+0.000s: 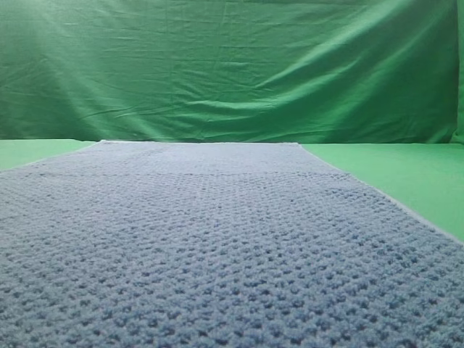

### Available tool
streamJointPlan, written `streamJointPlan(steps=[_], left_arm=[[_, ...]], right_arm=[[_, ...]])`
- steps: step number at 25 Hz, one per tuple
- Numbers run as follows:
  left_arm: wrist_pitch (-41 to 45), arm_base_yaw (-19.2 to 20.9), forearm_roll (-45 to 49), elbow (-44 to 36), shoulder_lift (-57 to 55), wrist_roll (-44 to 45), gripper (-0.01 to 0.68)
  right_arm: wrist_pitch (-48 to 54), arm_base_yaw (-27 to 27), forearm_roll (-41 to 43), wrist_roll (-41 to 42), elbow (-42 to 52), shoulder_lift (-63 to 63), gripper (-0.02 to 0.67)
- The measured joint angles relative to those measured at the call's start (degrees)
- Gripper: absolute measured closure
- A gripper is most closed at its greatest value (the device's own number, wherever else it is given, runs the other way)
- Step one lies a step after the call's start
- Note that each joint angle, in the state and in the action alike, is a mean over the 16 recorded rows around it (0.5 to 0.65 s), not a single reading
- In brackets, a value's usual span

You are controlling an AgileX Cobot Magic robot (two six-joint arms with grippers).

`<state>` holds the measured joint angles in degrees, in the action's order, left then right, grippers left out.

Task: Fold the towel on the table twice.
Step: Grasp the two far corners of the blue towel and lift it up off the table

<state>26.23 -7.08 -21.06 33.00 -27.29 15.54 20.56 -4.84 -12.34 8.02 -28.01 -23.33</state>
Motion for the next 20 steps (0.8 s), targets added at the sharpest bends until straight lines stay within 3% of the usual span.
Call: streamJointPlan(steps=[11,20], left_arm=[[7.81,0.0,6.15,7.12,-10.28,-8.73,0.673],[13.06,0.0,11.25,14.29,-28.94,-14.76,0.673]], right_arm=[[12.42,-1.03,1.71,1.75,-9.32,-15.68,0.649],[20.78,-8.2,4.53,3.57,-22.01,-37.9,0.649]])
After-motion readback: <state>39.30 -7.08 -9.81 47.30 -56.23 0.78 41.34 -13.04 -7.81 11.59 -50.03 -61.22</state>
